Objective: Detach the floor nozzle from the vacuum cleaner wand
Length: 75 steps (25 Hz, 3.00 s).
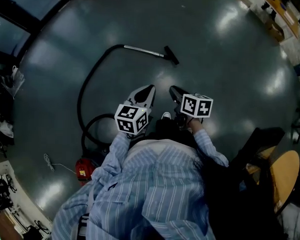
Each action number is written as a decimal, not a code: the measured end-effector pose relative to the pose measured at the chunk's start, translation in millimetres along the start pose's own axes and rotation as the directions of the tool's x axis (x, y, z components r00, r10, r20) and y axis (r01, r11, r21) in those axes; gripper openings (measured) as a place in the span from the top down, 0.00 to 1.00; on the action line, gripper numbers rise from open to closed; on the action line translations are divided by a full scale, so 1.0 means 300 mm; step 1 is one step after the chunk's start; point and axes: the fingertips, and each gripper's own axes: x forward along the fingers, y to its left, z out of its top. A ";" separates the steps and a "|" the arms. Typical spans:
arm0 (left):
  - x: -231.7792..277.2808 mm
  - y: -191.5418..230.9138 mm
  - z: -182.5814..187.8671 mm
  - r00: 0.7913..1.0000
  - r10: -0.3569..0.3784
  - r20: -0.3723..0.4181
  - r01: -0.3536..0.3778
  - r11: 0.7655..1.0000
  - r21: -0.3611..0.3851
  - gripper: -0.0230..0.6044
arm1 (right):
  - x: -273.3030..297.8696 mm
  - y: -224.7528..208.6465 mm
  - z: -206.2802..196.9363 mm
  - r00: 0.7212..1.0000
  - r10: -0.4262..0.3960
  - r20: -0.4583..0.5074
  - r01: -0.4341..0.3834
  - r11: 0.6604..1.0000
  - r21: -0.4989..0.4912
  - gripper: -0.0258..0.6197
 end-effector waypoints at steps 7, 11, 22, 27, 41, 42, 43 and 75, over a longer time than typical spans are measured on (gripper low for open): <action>0.133 0.092 0.103 0.993 0.117 0.031 -0.118 0.993 0.005 0.95 | 0.117 -0.063 0.151 0.997 0.063 -0.039 -0.065 0.997 -0.041 0.91; 0.178 0.119 0.129 0.989 0.144 0.037 -0.143 0.989 -0.023 0.95 | 0.151 -0.111 0.169 0.995 0.077 -0.055 -0.079 0.997 -0.022 0.91; 0.315 0.211 0.104 0.993 0.111 -0.048 -0.114 0.992 -0.052 0.95 | 0.191 -0.259 0.184 1.000 -0.008 -0.025 0.009 0.998 0.068 0.91; 0.439 0.285 0.123 0.995 0.054 -0.082 -0.058 0.997 -0.051 0.95 | 0.231 -0.364 0.244 0.996 -0.083 0.009 0.082 0.990 0.116 0.91; 0.725 0.866 0.428 0.987 -0.024 -0.158 0.018 0.999 -0.037 0.95 | 0.669 -0.305 0.614 0.978 -0.204 0.040 0.188 0.950 0.249 0.91; 0.755 0.884 0.433 0.984 -0.050 -0.172 0.044 0.998 -0.037 0.95 | 0.684 -0.311 0.635 0.976 -0.215 0.044 0.196 0.946 0.257 0.91; 0.783 0.899 0.437 0.980 -0.079 -0.183 0.073 0.997 -0.038 0.95 | 0.698 -0.316 0.652 0.973 -0.224 0.047 0.204 0.943 0.264 0.91; 1.754 1.189 -0.226 0.697 -0.112 -0.708 0.298 0.944 0.144 0.76 | 1.232 -1.295 0.578 0.893 -0.246 -0.378 0.269 0.963 0.007 0.67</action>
